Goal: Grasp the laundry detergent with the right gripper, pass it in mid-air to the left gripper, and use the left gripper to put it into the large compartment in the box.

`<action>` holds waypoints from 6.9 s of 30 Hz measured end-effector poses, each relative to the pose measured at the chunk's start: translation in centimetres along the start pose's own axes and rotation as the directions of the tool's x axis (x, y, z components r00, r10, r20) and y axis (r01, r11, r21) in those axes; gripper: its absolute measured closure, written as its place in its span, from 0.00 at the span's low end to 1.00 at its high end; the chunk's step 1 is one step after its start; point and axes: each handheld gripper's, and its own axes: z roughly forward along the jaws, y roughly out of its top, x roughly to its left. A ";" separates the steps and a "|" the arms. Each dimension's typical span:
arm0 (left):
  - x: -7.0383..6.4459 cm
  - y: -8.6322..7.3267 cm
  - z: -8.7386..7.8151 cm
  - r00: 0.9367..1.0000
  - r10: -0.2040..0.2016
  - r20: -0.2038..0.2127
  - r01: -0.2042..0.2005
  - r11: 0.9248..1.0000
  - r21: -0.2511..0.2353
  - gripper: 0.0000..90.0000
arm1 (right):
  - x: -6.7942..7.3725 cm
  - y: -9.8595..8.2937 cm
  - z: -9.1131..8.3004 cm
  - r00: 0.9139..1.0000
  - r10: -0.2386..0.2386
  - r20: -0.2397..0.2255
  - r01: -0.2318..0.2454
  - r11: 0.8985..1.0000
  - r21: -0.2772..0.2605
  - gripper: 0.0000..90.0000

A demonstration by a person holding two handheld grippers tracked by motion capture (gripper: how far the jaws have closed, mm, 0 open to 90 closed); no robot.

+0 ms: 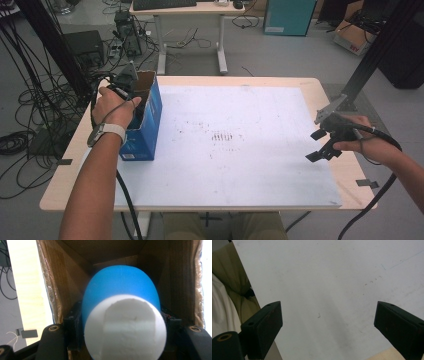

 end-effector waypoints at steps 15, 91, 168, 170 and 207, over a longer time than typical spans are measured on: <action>0.1 0.0 0.0 1.000 -0.010 0.000 0.010 1.000 0.001 0.41 | -0.1 -0.2 0.2 1.000 -0.010 -0.004 0.010 1.000 0.005 0.09; 1.1 0.2 -2.2 0.998 0.015 0.058 -0.010 0.997 -0.081 0.15 | 0.0 -0.6 -0.2 1.000 0.005 -0.006 -0.005 1.000 -0.016 0.09; -18.9 0.6 -10.4 0.527 0.849 0.050 -0.786 0.509 -0.351 0.10 | 0.3 0.7 -3.7 0.999 0.001 0.037 0.002 0.996 -0.091 0.08; -19.0 0.7 -10.2 0.524 0.850 0.053 -0.788 0.507 -0.348 0.10 | 0.3 0.6 -3.8 0.999 0.002 0.037 0.001 0.996 -0.092 0.09; -18.7 0.6 -9.9 0.548 0.835 0.043 -0.780 0.529 -0.335 0.10 | 0.1 0.7 -3.4 0.999 -0.005 0.033 0.008 0.996 -0.085 0.08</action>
